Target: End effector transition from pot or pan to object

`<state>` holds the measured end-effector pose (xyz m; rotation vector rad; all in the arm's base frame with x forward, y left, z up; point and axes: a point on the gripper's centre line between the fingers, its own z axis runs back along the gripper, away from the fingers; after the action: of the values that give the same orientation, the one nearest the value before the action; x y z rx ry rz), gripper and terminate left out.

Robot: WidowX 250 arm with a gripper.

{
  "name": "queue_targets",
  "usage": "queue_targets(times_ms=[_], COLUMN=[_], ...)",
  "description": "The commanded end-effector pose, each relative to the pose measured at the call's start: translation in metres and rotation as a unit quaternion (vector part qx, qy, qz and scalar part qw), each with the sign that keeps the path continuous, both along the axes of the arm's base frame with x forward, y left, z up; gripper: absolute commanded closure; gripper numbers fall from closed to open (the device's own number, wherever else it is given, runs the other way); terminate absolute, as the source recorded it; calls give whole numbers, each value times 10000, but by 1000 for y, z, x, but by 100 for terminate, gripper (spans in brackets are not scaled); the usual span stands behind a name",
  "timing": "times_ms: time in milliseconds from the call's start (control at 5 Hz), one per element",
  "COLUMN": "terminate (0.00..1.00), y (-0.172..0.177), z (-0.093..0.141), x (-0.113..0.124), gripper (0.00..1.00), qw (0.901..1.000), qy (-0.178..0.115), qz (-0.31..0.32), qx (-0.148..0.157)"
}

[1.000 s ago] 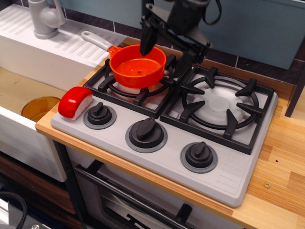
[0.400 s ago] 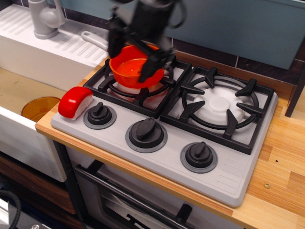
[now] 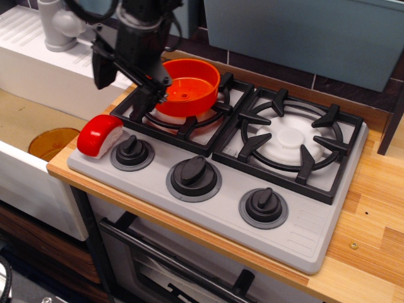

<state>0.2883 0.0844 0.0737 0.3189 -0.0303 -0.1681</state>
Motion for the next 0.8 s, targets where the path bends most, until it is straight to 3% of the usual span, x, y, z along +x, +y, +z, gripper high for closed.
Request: queue_targets(times_ms=[0,600], terminate=[0,0], y=[17,35], z=[19,-30], x=[-8,-31], gripper=[0,0], qw=[9997,9978], qy=[-229,-209], qz=[9,116], qx=[93,-618])
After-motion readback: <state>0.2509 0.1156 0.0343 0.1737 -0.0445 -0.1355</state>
